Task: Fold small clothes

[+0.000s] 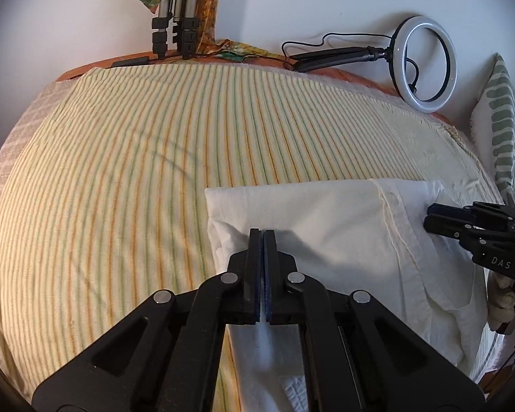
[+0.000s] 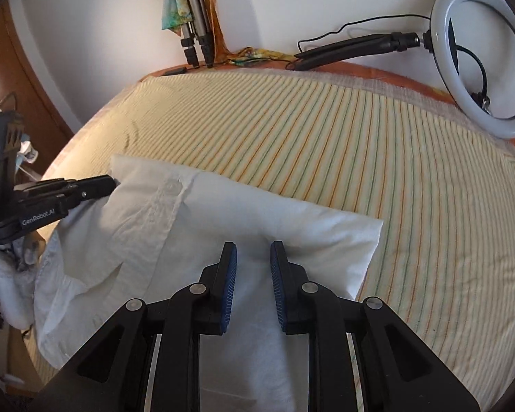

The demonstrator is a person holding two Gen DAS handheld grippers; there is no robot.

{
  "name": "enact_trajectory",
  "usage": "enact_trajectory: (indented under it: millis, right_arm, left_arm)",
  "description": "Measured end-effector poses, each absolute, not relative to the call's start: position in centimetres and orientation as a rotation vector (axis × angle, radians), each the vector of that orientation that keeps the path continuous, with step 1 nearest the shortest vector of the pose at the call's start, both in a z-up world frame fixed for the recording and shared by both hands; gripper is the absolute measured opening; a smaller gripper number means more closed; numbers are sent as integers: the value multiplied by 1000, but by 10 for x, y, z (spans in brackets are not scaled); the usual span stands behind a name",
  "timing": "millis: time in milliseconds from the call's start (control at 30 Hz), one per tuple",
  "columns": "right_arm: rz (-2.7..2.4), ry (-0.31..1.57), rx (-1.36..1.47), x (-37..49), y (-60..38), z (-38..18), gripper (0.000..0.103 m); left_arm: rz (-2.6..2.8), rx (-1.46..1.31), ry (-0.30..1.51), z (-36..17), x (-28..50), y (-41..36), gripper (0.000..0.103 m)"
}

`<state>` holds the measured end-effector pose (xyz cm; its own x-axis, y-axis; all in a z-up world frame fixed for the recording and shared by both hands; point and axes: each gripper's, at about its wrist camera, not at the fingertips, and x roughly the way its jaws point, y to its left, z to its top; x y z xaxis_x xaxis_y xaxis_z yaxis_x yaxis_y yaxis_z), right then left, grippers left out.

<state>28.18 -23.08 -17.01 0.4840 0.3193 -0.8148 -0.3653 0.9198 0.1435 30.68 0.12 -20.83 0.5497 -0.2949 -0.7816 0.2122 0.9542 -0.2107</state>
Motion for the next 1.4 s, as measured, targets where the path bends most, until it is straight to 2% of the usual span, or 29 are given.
enact_trajectory:
  millis: [100, 167, 200, 233, 300, 333, 567, 967, 1033, 1167, 1233, 1400]
  right_arm:
    - [396, 969, -19, 275, -243, -157, 20]
    - [390, 959, 26, 267, -258, -150, 32]
    - [391, 951, 58, 262, -268, -147, 44]
    - [393, 946, 94, 257, -276, -146, 48]
    - [398, 955, 182, 247, -295, -146, 48]
    - [398, 960, 226, 242, -304, -148, 48]
    - [431, 998, 455, 222, -337, -165, 48]
    - [471, 1050, 611, 226, -333, -191, 48]
    - [480, 1053, 611, 229, -328, -191, 44]
    - [487, 1061, 618, 236, -319, -194, 39]
    - [487, 1063, 620, 238, -316, -194, 31]
    - [470, 1057, 538, 234, -309, -186, 21]
  left_arm:
    - [-273, -128, 927, -196, 301, 16, 1]
    - [-263, -196, 920, -189, 292, 34, 2]
    - [-267, -231, 921, -187, 288, 42, 6]
    - [-276, -279, 925, -185, 283, 52, 12]
    - [-295, -361, 943, -186, 274, 66, 48]
    - [-304, -402, 953, -188, 270, 72, 50]
    - [-387, -625, 1052, -213, 259, 83, 50]
    - [-426, -727, 1077, -232, 272, 73, 50]
    - [-425, -720, 1073, -232, 274, 70, 49]
    - [-432, -706, 1086, -234, 279, 60, 34]
    - [-431, -684, 1085, -233, 279, 54, 26]
    - [-418, -577, 1057, -220, 271, 45, 15]
